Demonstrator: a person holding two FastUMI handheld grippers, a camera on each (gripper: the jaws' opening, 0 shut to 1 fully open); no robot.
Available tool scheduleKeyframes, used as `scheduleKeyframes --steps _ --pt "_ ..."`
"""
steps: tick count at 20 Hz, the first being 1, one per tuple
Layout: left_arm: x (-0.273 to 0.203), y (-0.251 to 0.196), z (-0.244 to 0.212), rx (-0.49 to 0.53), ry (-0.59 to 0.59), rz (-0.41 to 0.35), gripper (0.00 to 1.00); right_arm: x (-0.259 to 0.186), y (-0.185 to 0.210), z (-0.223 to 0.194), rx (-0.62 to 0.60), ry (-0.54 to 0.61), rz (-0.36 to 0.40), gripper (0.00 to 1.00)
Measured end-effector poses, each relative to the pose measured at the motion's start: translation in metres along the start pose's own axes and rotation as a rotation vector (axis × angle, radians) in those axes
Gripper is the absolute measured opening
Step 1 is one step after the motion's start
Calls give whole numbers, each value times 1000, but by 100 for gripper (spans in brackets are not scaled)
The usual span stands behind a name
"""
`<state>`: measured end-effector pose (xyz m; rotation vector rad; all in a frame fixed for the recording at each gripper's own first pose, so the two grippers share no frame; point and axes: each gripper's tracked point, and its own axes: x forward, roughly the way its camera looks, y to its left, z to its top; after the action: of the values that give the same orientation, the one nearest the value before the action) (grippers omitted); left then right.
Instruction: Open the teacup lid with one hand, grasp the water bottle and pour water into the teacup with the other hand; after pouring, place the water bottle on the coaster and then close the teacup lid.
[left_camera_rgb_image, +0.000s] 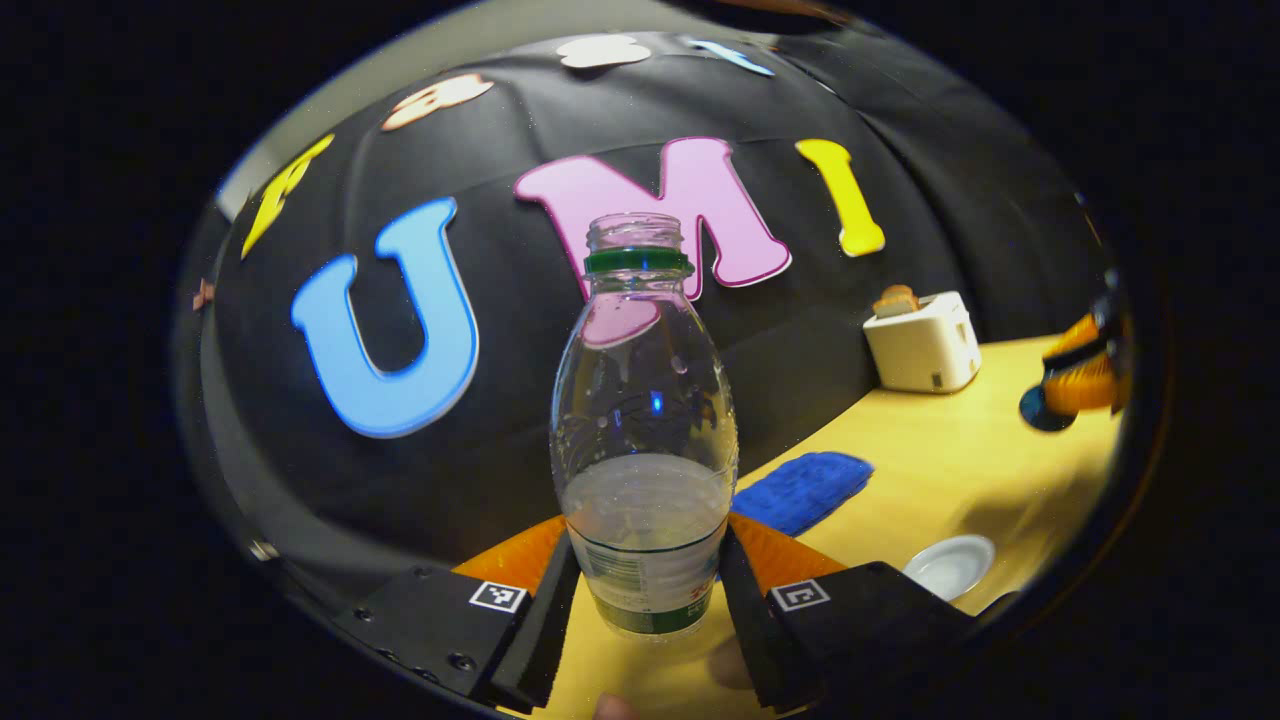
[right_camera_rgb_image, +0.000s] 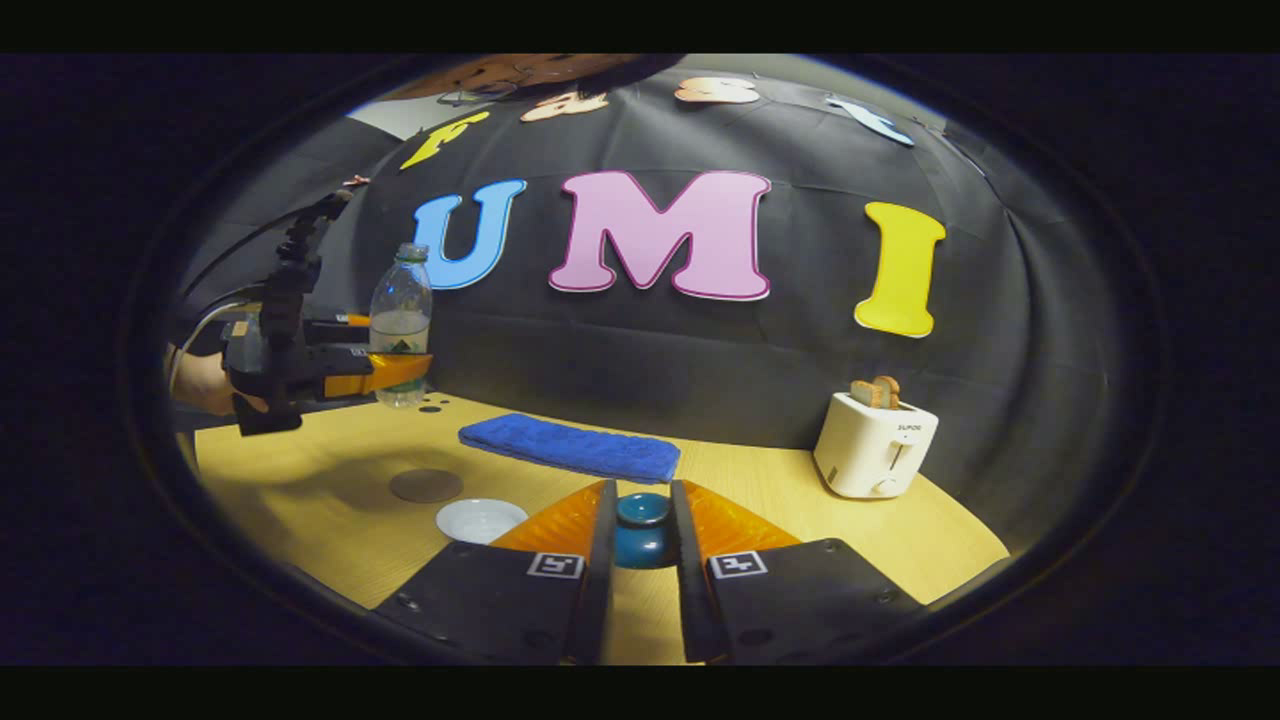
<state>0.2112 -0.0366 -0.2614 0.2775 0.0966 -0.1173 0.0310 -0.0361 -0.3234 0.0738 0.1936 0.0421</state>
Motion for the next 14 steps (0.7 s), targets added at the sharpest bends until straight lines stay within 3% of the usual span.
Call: scheduleKeyframes --steps 1,2,4,5,6,8,13,14 --pt "-5 3 -5 -46 16 -16 74 0 3 -1 -2 4 4 36" --pt "-4 2 -13 -83 32 -24 74 1 5 -1 -6 7 8 31" --pt "0 -12 -36 -177 76 -43 75 3 10 -2 -15 13 16 31" --pt "-1 -18 -48 -211 98 -44 75 4 12 -2 -17 15 19 36" --pt "-2 -21 -56 -238 116 -43 75 4 14 -3 -18 16 24 31" --pt "-4 -23 -65 -287 124 -46 75 5 19 -5 -18 22 32 31" --pt "2 -27 -86 -339 146 -24 76 5 26 -5 -17 29 41 31" --pt "4 -25 -89 -341 146 -17 77 4 27 -4 -16 29 42 36"
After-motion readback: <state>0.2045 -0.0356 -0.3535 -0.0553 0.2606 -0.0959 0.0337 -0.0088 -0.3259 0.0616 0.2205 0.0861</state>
